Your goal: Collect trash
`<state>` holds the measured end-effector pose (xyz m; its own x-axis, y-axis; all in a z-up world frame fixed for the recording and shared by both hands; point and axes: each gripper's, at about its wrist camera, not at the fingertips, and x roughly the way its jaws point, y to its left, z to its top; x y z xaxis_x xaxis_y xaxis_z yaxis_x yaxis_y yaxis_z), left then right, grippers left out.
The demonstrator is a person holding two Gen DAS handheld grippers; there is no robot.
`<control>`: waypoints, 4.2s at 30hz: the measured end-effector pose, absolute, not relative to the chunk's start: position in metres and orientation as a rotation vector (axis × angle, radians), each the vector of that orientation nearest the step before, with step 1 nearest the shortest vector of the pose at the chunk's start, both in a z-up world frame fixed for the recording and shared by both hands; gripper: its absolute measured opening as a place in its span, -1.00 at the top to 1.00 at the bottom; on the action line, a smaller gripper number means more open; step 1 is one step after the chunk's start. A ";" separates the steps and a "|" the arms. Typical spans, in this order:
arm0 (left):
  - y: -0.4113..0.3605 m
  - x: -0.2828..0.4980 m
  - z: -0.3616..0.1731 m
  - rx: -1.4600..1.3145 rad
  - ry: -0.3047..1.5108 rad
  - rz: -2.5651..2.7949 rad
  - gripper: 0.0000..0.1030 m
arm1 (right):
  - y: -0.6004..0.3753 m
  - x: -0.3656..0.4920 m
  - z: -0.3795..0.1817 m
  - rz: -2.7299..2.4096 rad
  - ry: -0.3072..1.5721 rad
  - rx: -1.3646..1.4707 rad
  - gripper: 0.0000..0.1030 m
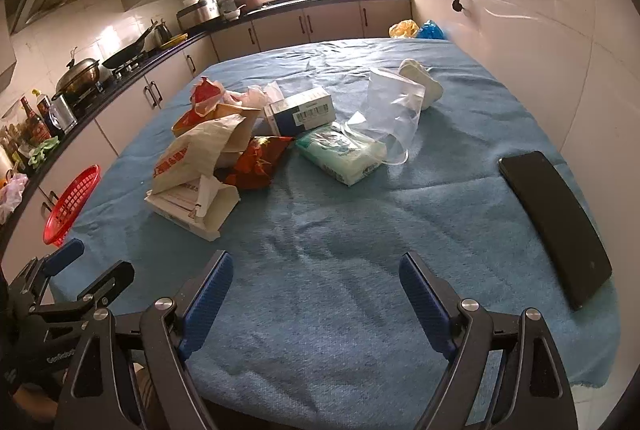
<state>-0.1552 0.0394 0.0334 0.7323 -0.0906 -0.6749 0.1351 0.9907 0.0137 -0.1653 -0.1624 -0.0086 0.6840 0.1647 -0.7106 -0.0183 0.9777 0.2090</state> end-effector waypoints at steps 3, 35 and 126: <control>0.038 -0.150 0.033 0.075 0.738 -0.118 -1.00 | -0.165 -0.160 -0.010 0.096 0.819 0.188 -0.71; -0.010 -0.039 0.039 0.308 0.773 -0.240 -1.00 | -0.228 -0.043 -0.019 0.004 0.823 0.196 -0.71; 0.226 -0.056 0.098 -0.130 0.659 0.067 0.09 | 0.012 -0.044 0.040 0.617 0.831 0.050 -0.03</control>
